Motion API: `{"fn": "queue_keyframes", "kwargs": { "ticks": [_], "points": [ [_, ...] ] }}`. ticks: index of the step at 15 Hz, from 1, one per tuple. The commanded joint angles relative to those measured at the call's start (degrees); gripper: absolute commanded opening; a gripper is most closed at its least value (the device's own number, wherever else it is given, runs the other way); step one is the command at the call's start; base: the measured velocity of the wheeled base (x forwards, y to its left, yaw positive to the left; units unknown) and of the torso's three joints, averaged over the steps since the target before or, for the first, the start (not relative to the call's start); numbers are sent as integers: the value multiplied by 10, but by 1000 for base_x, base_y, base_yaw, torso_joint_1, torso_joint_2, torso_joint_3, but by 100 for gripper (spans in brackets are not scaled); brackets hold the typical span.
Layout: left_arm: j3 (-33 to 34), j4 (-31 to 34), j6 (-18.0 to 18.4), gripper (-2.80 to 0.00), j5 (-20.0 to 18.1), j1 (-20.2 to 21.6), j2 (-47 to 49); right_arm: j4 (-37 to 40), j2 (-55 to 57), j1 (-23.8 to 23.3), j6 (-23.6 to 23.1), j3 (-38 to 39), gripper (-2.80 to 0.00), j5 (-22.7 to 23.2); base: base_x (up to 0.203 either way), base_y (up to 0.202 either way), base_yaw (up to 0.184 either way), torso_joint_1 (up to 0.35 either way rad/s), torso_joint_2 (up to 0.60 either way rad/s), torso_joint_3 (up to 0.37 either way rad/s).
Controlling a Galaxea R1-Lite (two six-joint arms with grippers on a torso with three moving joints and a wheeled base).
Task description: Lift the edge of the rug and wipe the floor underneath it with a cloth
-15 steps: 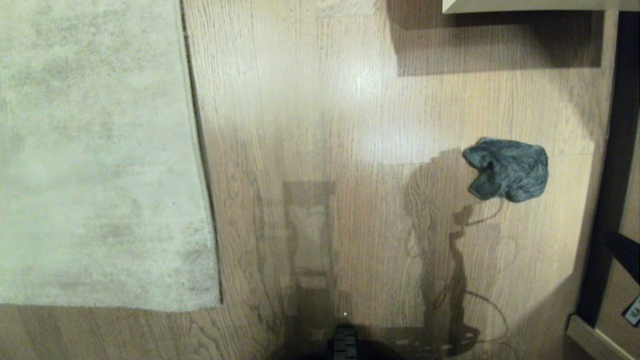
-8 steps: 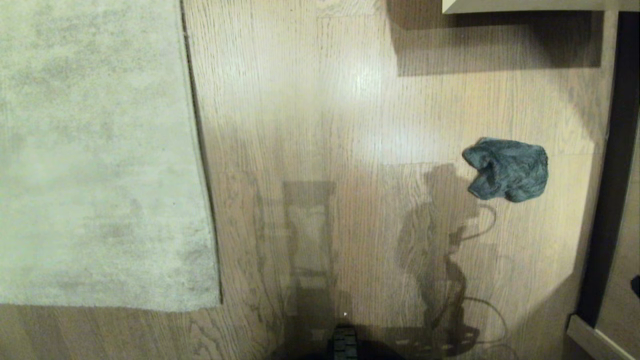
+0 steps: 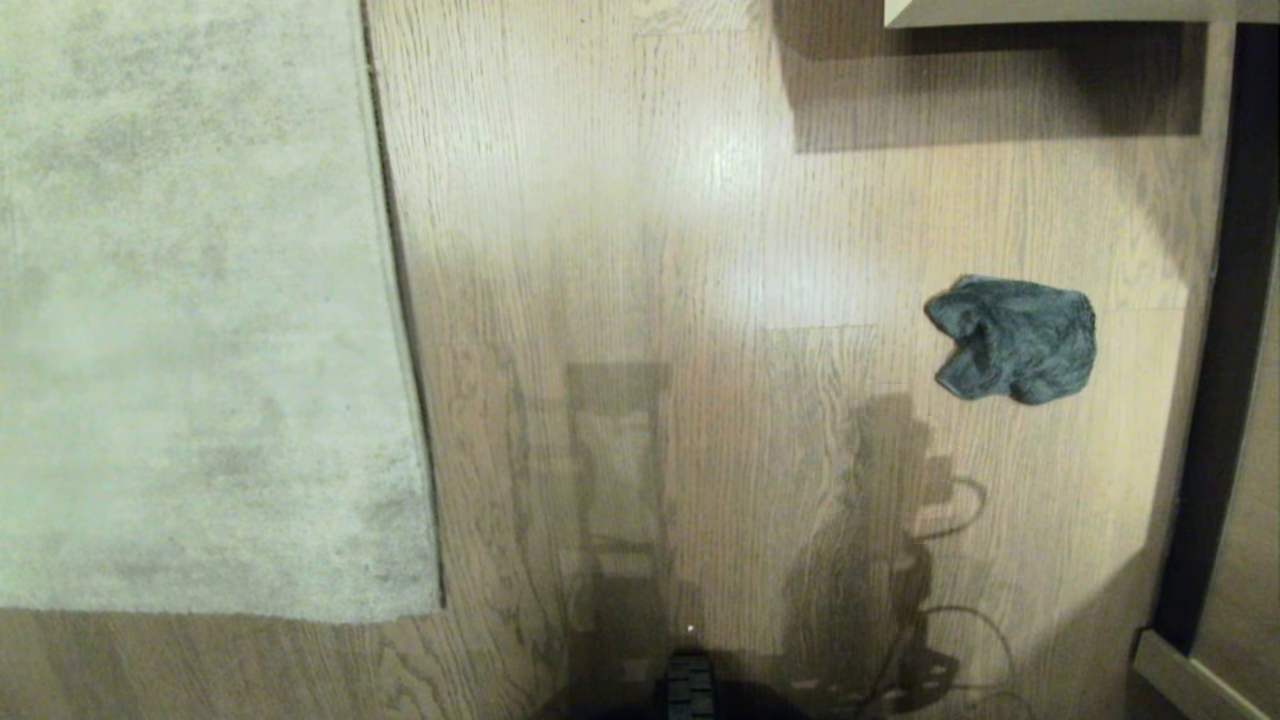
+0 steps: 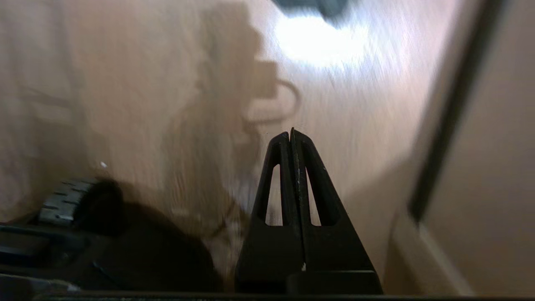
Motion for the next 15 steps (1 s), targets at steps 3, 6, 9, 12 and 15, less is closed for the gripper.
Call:
{"fn": "queue_keyframes", "kwargs": {
  "ticks": [3,6,9,12,15],
  "points": [
    [0,0,0,-280,0,0,1,55,-69,-3,40,0,-280,-23,0,0,0,0,0,0],
    [0,0,0,-280,0,0,1,55,-68,-2,44,0,-280,-22,0,0,0,0,0,0],
    [0,0,0,-280,0,0,1,55,-68,-2,45,0,-280,-22,0,0,0,0,0,0],
    [0,0,0,-280,0,0,1,55,-68,-3,45,0,-280,-22,0,0,0,0,0,0],
    [0,0,0,-280,0,0,1,55,-68,-2,45,0,-280,-22,0,0,0,0,0,0]
  ]
}}
